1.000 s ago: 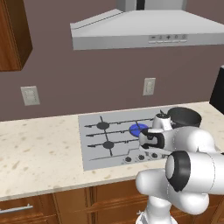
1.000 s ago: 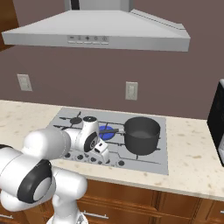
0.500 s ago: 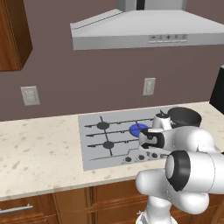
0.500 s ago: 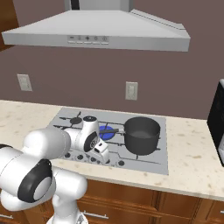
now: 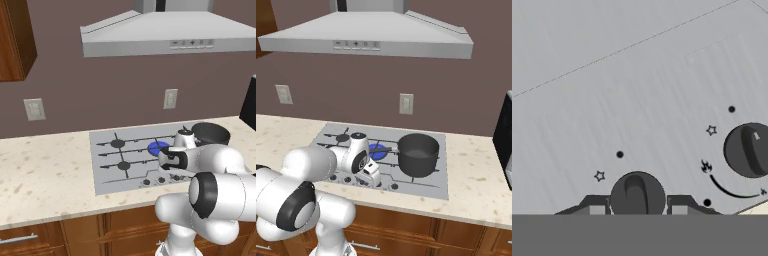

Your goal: Turn off the center burner of the stove.

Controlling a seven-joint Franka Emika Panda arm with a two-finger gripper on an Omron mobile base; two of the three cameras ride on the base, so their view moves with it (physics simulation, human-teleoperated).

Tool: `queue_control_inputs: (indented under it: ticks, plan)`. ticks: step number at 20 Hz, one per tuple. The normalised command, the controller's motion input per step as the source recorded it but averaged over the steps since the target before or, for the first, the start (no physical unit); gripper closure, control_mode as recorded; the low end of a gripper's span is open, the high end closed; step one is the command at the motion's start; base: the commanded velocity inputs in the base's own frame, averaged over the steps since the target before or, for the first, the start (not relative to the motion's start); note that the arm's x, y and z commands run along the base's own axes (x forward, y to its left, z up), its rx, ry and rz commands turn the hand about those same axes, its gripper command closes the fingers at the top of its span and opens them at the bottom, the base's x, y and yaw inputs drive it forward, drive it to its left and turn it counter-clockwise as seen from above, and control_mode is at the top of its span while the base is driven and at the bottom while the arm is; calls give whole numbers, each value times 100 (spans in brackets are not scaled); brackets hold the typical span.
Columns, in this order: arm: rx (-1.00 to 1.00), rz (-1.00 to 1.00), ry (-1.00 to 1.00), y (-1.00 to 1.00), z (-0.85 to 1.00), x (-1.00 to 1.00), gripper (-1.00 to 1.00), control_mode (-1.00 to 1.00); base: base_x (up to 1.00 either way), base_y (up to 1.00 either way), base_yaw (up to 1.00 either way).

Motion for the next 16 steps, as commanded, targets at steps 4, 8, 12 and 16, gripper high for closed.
queue_control_inputs:
  ticks: [4,8,12,16]
  plan:
    - [0,-1,0,0,-11,0,100,-100,0,0,0]
    - [0,-13,0,0,-3,0,100,-100,0,0,0]
    - [0,-25,0,0,0,0,100,-100,0,0,0]
    - [0,-29,0,0,0,0,100,-100,0,0,0]
